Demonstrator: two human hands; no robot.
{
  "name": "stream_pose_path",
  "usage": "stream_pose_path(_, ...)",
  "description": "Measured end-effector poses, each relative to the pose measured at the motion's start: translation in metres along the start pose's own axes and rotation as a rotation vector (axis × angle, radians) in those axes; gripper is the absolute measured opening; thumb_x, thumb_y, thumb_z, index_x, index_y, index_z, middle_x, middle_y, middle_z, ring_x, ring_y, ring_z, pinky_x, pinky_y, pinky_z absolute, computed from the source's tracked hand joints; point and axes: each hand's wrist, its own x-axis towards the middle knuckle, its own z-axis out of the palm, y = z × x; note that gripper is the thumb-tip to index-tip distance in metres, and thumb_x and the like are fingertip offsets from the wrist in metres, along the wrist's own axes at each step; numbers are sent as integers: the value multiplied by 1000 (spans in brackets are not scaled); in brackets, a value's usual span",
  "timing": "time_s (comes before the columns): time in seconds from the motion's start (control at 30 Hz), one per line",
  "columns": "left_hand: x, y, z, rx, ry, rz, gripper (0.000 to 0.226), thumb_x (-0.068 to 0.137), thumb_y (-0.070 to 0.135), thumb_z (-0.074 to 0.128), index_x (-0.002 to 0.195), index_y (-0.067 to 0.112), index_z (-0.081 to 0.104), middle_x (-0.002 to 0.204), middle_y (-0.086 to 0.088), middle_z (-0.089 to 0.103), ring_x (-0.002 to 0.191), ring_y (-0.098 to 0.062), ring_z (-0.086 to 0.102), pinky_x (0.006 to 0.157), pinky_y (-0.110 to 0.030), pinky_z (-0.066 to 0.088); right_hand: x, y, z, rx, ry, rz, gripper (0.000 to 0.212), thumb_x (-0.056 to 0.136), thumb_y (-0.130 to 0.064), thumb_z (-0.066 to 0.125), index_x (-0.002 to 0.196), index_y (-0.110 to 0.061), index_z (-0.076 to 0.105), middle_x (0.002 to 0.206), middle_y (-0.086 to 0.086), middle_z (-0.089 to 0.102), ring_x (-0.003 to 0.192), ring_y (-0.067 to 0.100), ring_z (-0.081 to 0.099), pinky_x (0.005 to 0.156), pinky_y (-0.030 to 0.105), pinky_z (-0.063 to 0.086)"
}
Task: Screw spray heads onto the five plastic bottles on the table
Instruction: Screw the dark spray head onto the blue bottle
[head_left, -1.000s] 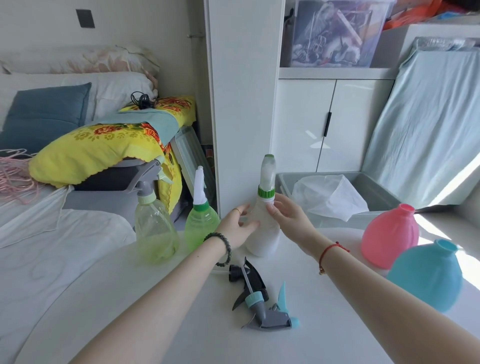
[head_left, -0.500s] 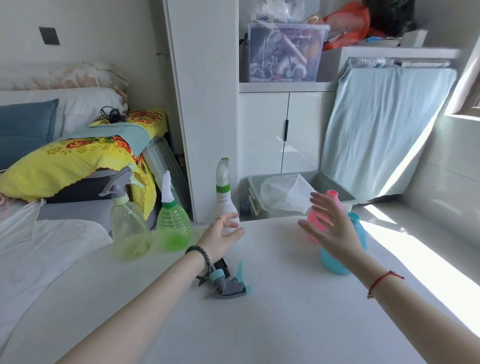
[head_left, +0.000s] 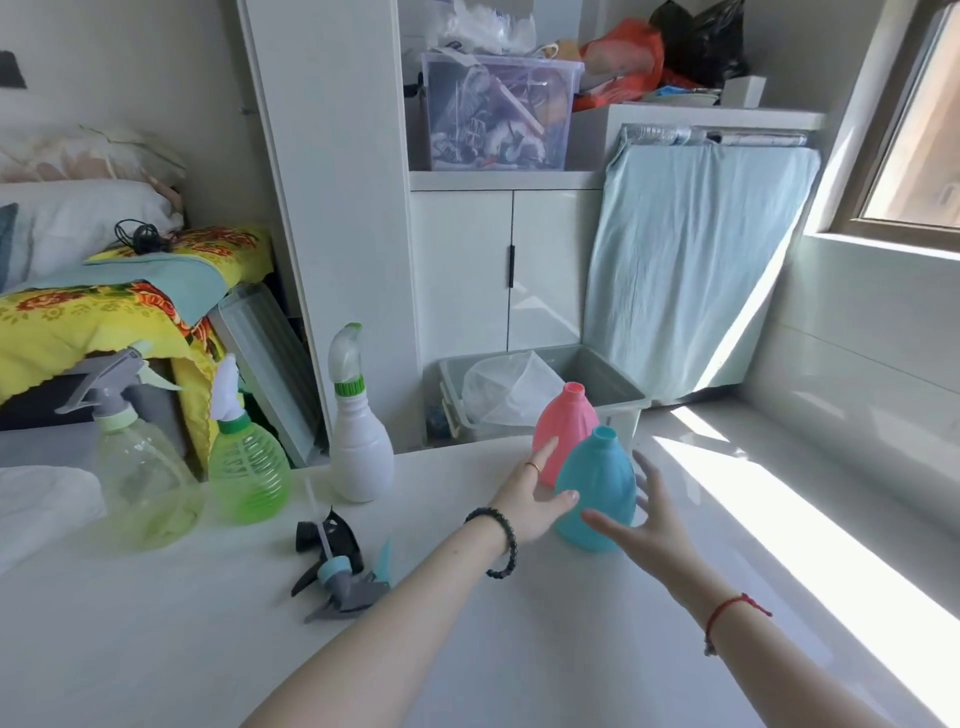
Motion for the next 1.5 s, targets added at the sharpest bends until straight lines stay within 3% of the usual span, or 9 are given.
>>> stream_pose_path(0.17,3,-1,14,-140,-33,-42,71,85,27,59,141,32,15,147,-1,33,133,-19,36,111,-40,31,1,-2,9,47,-21,-53,70,70,-12,77,119,-34,31,122,0,46,105,16,49,79,29,52)
stream_pose_path(0.37,-40,8,-48,6,154,157,57,72,35,72,113,51,36,105,23,45,93,7,51,67,2,41,-18,-37,47,29,-78,-218,70,66,-24,79,115,-46,34,115,-15,50,105,10,53,85,39,54)
stream_pose_path(0.6,-120,-12,-131,7,276,114,63,51,53,75,99,64,36,115,23,49,96,10,54,66,-10,48,-45,-84,122,53,-414,-313,77,69,-23,77,123,-49,28,123,-17,44,110,10,51,82,28,55)
stream_pose_path(0.77,-168,-39,-160,-16,381,15,66,42,59,72,98,61,38,113,21,50,98,1,54,64,-8,45,-52,-72,160,-387,-567,-286,95,75,-28,70,144,-29,4,153,0,20,138,22,24,114,38,25)
stream_pose_path(0.9,-195,-57,-167,-40,401,-49,68,42,58,73,100,56,38,114,18,51,98,-3,57,63,-12,47,-66,-46,189,-784,-671,-282,79,84,-33,59,144,-29,8,154,1,17,143,25,11,115,52,5)
stream_pose_path(1.2,-221,-73,-165,-126,405,-89,66,50,49,74,105,49,37,112,17,53,97,0,56,63,-9,47,-67,-29,184,-1074,-524,-684,50,89,-41,39,133,-18,32,123,5,48,119,26,39,117,48,2)
stream_pose_path(1.33,-218,-70,-163,-234,443,-66,63,51,47,75,103,47,39,114,12,55,100,-8,59,76,-29,53,-66,-43,150,-939,-410,-866,39,89,-34,38,126,-22,46,105,3,57,102,23,51,115,44,17)
stream_pose_path(1.43,-216,-69,-161,-196,425,-65,63,51,48,74,103,49,39,112,17,54,99,-1,57,71,-16,50,-60,-64,121,-674,-324,-850,27,92,-20,45,115,-14,57,89,5,63,78,21,57,83,38,48)
stream_pose_path(1.5,-213,-71,-156,-130,386,-72,62,54,46,75,104,53,38,113,20,52,99,2,55,67,-11,46,-55,-87,106,-473,-215,-706,21,92,-14,48,111,-12,58,86,-1,64,73,18,58,69,28,43)
